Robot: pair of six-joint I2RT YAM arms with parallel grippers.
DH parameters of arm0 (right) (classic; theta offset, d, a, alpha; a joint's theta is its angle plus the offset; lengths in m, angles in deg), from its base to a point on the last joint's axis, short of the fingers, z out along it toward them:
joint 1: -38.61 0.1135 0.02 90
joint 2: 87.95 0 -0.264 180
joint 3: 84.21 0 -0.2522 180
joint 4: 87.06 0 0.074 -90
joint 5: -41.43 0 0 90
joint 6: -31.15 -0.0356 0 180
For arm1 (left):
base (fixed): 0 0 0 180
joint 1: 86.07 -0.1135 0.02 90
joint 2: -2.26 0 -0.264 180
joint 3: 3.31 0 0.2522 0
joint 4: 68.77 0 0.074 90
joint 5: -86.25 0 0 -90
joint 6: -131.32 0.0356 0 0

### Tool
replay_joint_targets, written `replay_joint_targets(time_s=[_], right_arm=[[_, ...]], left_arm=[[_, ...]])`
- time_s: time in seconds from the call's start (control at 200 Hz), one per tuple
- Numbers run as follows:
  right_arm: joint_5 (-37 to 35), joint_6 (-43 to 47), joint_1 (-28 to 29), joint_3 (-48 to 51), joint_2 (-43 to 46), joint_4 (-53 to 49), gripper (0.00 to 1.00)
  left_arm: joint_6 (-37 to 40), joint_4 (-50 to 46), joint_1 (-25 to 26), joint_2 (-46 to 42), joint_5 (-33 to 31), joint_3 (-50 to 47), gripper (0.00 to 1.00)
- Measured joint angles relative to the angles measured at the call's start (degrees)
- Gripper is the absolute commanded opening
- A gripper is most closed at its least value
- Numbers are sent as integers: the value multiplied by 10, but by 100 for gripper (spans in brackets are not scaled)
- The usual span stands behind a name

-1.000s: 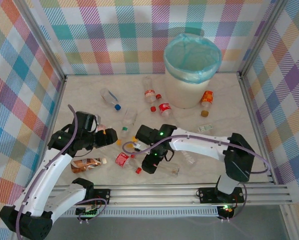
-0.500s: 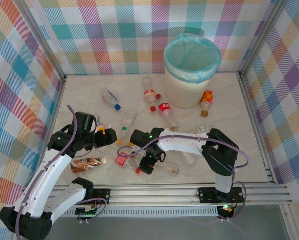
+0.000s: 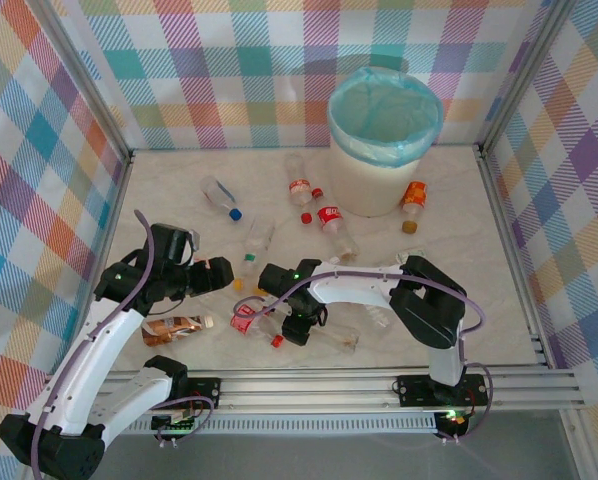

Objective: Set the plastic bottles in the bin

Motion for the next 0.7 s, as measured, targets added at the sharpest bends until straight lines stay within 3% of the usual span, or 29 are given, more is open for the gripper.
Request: replay_joint_targets(time_s=[0.31,0.52,0.7], right_arm=[[-2,-4,0,-55,96,-71,57],[2,-4,-21,-223,198,-135,55],[3,7,-116,-392,224,-130,53]], left_arm=[[7,-31,0,37,-29,139,84],[6,-19,0,81,-55,282,80],[7,31,0,156,-56,386,79]])
